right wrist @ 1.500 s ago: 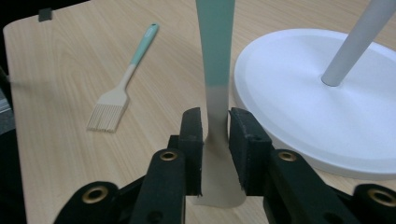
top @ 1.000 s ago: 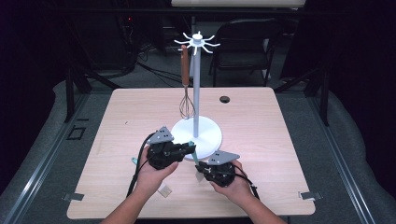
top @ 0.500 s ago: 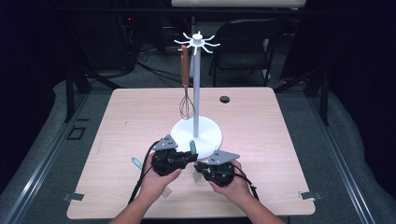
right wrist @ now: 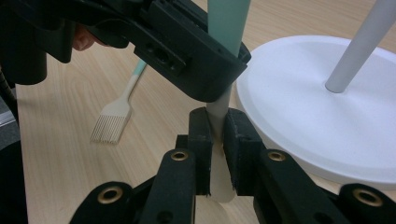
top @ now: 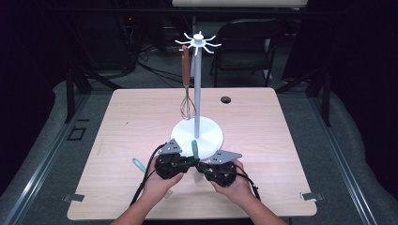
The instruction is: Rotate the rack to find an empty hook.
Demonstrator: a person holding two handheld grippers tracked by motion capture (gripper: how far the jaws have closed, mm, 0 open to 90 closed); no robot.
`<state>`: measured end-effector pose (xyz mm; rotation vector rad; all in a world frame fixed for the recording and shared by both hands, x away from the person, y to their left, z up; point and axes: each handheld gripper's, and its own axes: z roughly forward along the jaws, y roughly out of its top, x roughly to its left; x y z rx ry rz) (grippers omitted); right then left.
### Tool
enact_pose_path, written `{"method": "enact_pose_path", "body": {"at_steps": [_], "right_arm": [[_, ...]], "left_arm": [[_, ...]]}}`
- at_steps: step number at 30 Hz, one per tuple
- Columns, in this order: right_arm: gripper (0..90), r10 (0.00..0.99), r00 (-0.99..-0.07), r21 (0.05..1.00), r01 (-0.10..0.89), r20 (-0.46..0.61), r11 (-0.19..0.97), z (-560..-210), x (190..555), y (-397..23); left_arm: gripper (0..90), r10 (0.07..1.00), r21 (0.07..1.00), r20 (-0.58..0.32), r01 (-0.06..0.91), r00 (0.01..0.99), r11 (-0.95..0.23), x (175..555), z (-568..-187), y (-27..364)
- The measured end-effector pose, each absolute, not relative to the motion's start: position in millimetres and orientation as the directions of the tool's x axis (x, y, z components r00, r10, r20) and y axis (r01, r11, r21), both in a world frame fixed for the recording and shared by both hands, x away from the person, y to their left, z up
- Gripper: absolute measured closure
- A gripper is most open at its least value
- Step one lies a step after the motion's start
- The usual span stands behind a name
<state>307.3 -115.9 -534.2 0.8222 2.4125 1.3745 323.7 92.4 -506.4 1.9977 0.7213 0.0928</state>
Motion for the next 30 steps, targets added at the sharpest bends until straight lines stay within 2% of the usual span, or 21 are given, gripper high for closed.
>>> {"method": "enact_pose_path", "body": {"at_steps": [4, 17, 30], "right_arm": [[80.8, 0.584, -0.810, 0.842, 0.355, 0.060, 0.406, -532.4, 307.4, -120.2], [75.4, 0.630, -0.774, 0.831, 0.388, 0.060, 0.398, -532.9, 308.4, -139.8], [62.2, 0.663, -0.747, 0.811, 0.410, 0.037, 0.416, -536.1, 310.7, -146.9]], "left_arm": [[84.9, 0.530, 0.815, -0.205, 0.443, 0.823, -0.374, 327.3, -504.8, 90.1], [85.0, 0.512, 0.793, -0.247, 0.475, 0.823, -0.381, 342.8, -503.0, 90.8], [85.0, 0.474, 0.798, -0.207, 0.428, 0.856, -0.425, 360.2, -458.6, 99.2]]}}
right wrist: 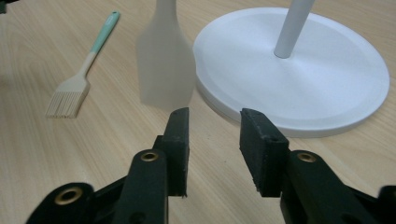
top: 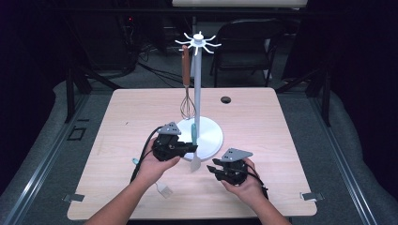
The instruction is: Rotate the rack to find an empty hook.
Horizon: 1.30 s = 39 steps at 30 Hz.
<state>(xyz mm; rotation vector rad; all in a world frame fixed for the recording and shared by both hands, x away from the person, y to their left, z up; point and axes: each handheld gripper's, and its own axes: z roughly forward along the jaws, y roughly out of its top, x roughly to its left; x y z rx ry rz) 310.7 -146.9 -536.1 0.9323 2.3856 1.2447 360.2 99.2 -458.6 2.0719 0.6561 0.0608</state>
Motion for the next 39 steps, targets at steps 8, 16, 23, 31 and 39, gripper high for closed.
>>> {"method": "enact_pose_path", "body": {"at_steps": [8, 16, 23, 31, 39], "right_arm": [[54.9, 0.686, -0.727, 0.819, 0.413, 0.032, 0.399, -538.1, 313.3, -149.2], [49.8, 0.696, -0.716, 0.824, 0.421, 0.046, 0.379, -539.4, 314.2, -150.7], [47.1, 0.696, -0.716, 0.823, 0.431, 0.063, 0.370, -541.4, 314.9, -150.3], [47.1, 0.701, -0.712, 0.814, 0.434, 0.048, 0.386, -542.8, 311.5, -154.0], [47.1, 0.710, -0.702, 0.816, 0.439, 0.051, 0.376, -544.2, 306.4, -156.9]], "left_arm": [[85.0, 0.441, 0.812, -0.171, 0.379, 0.881, -0.443, 370.0, -419.4, 103.1], [85.0, 0.408, 0.825, -0.130, 0.327, 0.904, -0.460, 381.1, -374.3, 102.9], [85.0, 0.377, 0.827, -0.087, 0.277, 0.922, -0.489, 389.6, -328.2, 92.6], [85.0, 0.376, 0.839, -0.121, 0.297, 0.919, -0.456, 411.2, -300.2, 91.0], [85.0, 0.348, 0.837, -0.172, 0.323, 0.922, -0.442, 430.1, -291.4, 91.4]]}}
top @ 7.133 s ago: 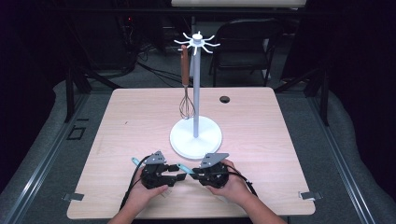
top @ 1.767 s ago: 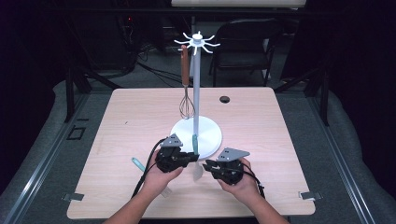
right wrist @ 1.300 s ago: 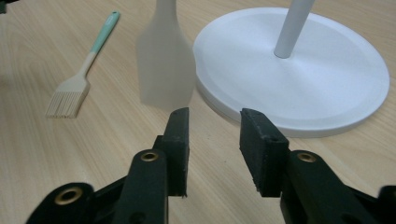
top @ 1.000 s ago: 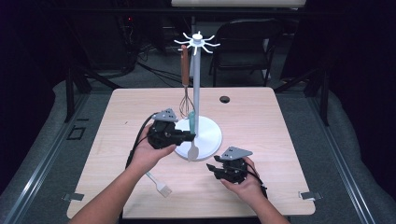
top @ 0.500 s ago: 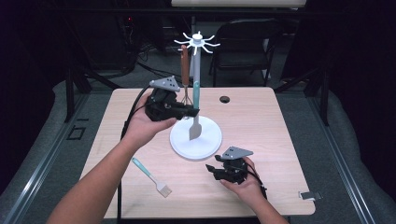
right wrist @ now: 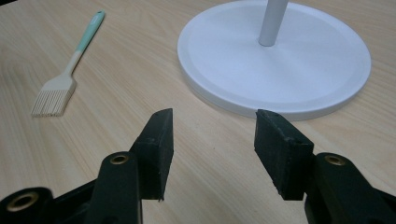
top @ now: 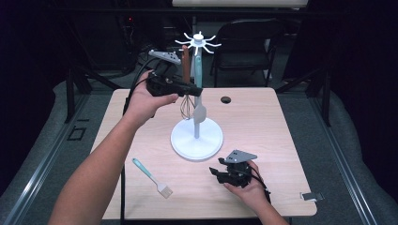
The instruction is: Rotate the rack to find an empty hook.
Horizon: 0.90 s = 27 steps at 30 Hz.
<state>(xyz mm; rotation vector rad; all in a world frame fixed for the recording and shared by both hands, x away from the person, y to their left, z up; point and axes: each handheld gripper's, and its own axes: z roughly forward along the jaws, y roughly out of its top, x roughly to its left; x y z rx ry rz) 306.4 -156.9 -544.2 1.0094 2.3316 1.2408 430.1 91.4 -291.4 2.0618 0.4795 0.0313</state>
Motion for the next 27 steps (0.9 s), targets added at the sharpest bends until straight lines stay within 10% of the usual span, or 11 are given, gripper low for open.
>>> {"method": "enact_pose_path", "body": {"at_steps": [17, 27], "right_arm": [[47.1, 0.695, -0.718, 0.812, 0.432, 0.046, 0.393, -545.7, 304.5, -156.5], [53.0, 0.689, -0.725, 0.804, 0.415, 0.008, 0.427, -546.9, 307.0, -159.6]], "left_arm": [[85.0, 0.338, 0.838, -0.278, 0.399, 0.899, -0.373, 448.9, -300.0, 98.8], [75.1, 0.452, 0.824, -0.180, 0.385, 0.874, -0.415, 437.2, -317.3, 101.9]]}}
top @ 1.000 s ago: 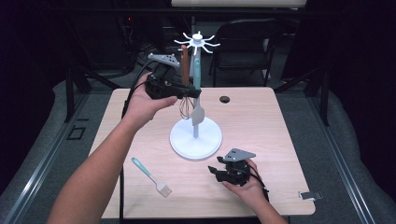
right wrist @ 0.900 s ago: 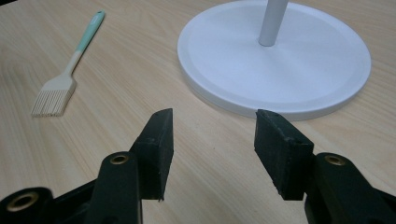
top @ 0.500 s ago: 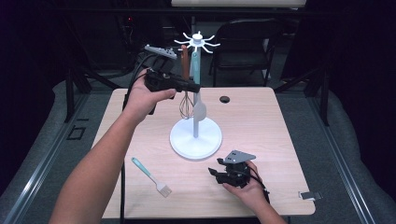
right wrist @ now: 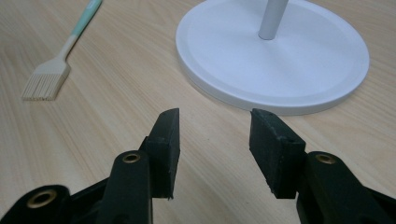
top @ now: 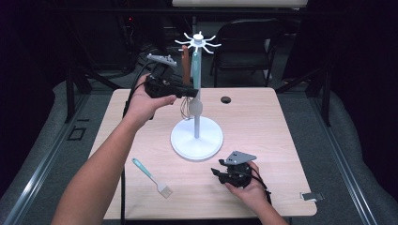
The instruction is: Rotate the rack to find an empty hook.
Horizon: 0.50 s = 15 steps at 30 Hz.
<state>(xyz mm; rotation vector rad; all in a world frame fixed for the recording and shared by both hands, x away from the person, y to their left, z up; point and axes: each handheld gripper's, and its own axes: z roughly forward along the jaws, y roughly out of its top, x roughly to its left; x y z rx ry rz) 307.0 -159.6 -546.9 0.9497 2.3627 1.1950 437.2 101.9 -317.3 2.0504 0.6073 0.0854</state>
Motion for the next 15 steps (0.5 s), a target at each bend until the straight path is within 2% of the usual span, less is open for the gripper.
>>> {"method": "enact_pose_path", "body": {"at_steps": [9, 15], "right_arm": [[51.2, 0.715, -0.699, 0.791, 0.443, 0.012, 0.421, -543.1, 311.7, -157.4], [62.0, 0.682, -0.730, 0.770, 0.462, 0.049, 0.440, -539.8, 316.9, -156.5]], "left_arm": [[70.7, 0.535, 0.812, -0.090, 0.373, 0.840, -0.449, 409.4, -344.1, 108.0], [65.6, 0.553, 0.797, -0.095, 0.396, 0.828, -0.456, 393.2, -366.2, 120.8]]}}
